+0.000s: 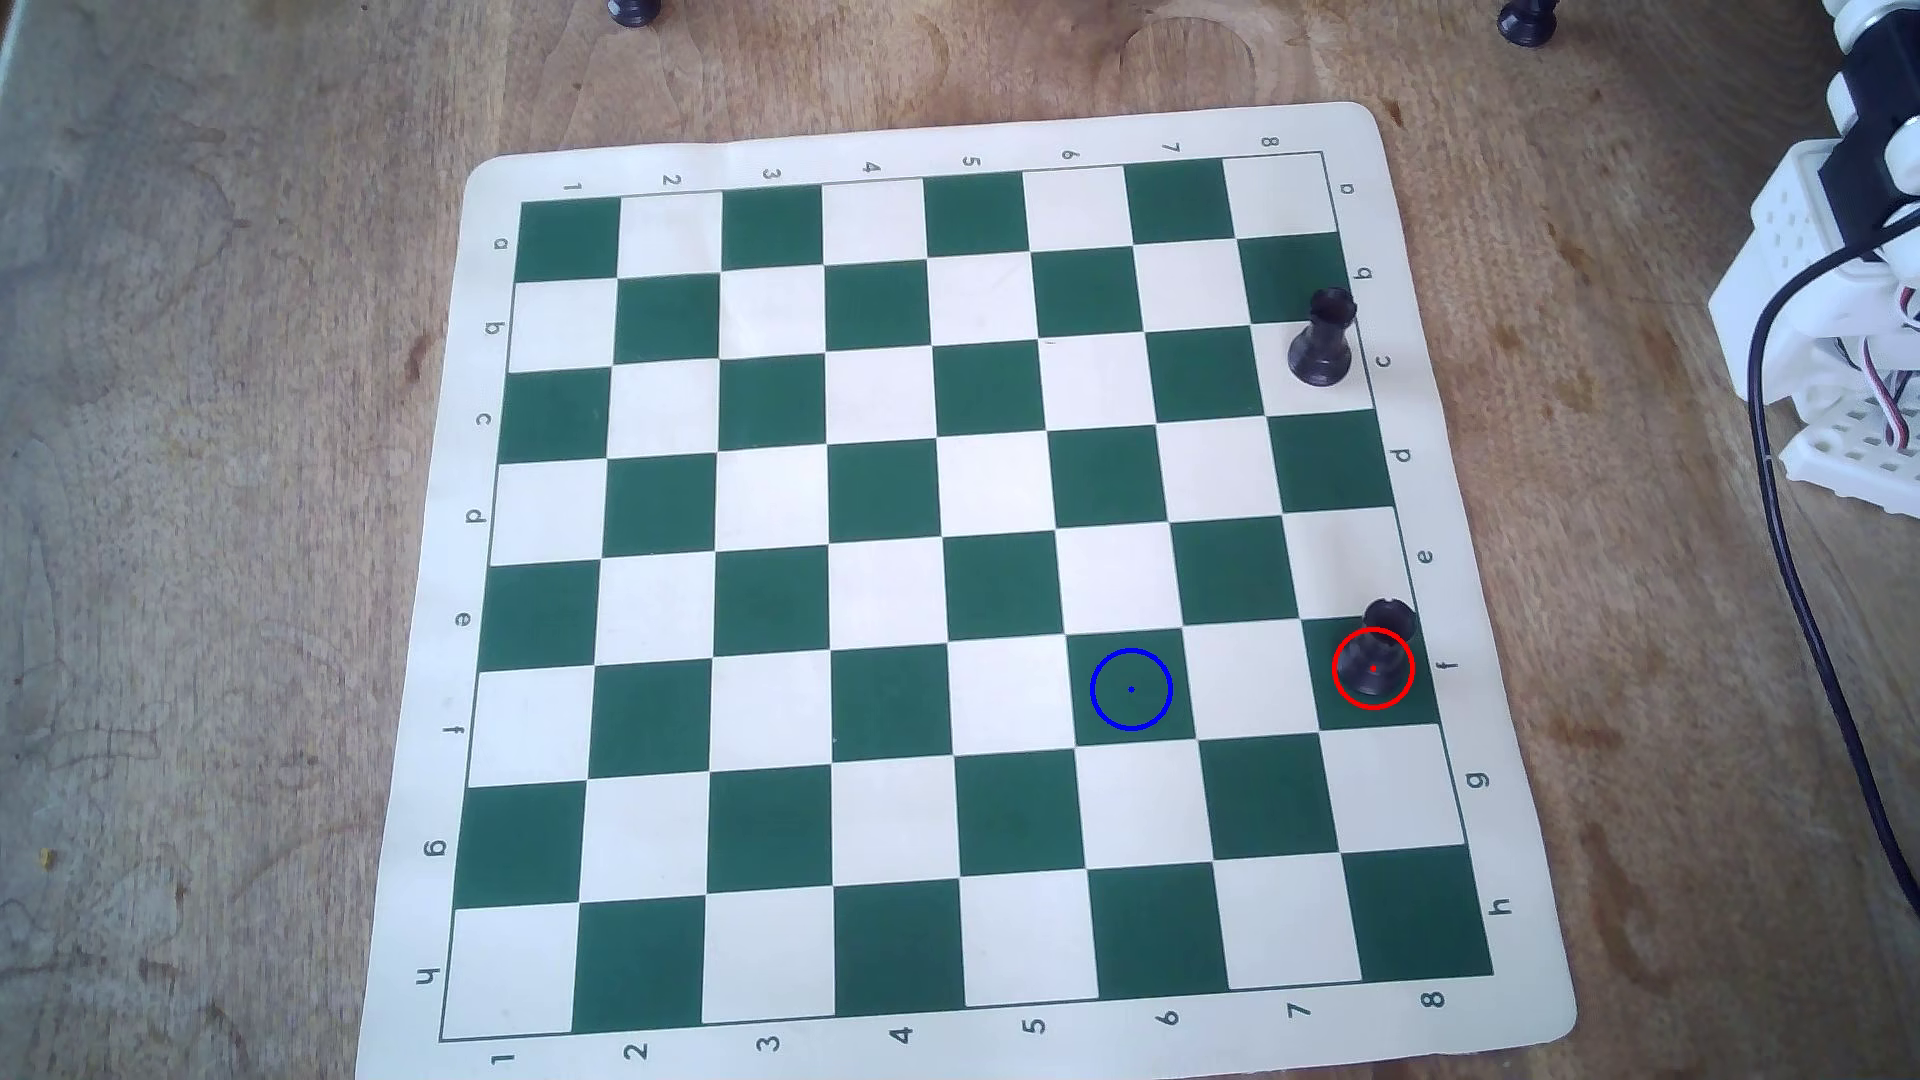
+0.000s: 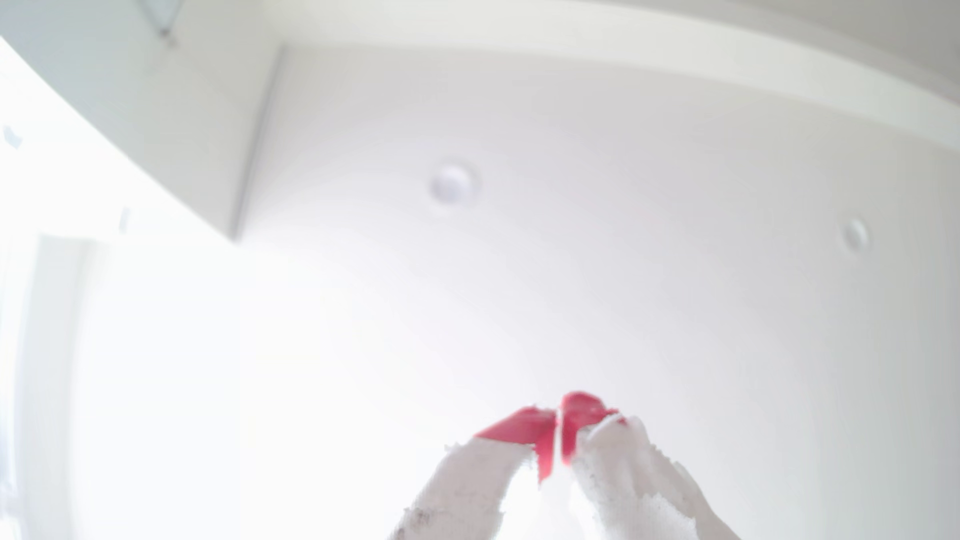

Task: Move the chess piece from red to blue

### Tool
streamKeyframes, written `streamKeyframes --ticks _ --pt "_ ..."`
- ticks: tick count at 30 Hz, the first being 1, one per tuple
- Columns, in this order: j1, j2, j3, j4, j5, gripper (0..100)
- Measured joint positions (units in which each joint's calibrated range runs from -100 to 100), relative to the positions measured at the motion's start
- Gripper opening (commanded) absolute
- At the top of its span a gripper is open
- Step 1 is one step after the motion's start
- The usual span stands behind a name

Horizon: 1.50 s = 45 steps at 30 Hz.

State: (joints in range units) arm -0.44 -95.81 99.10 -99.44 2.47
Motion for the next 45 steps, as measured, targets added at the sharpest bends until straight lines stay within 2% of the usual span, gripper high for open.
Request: streamKeyframes --ticks 1,2,6,11,19,21,23,27,32,34,37,38,42,45 --pt "0.00 0.00 0.00 0.00 0.00 9" --pt "0.00 0.00 0.00 0.00 0.00 17" --pt "-0.44 0.00 0.00 0.40 0.00 23" --pt "-0.44 0.00 0.00 4.54 0.00 38" --pt "-0.44 0.00 0.00 7.41 -0.78 36" --pt "-0.44 0.00 0.00 4.14 -4.20 36" --pt "-0.44 0.00 0.00 2.55 -5.42 40" --pt "-0.44 0.00 0.00 2.95 -5.47 56" --pt "-0.44 0.00 0.00 15.06 -2.30 57" --pt "-0.44 0.00 0.00 24.86 -0.24 57" --pt "-0.44 0.17 0.00 32.51 1.03 58" --pt "0.15 1.51 0.00 38.57 1.42 59" --pt "3.76 7.96 -3.80 47.41 2.00 60" --pt "7.74 16.51 -11.03 60.16 2.25 59"
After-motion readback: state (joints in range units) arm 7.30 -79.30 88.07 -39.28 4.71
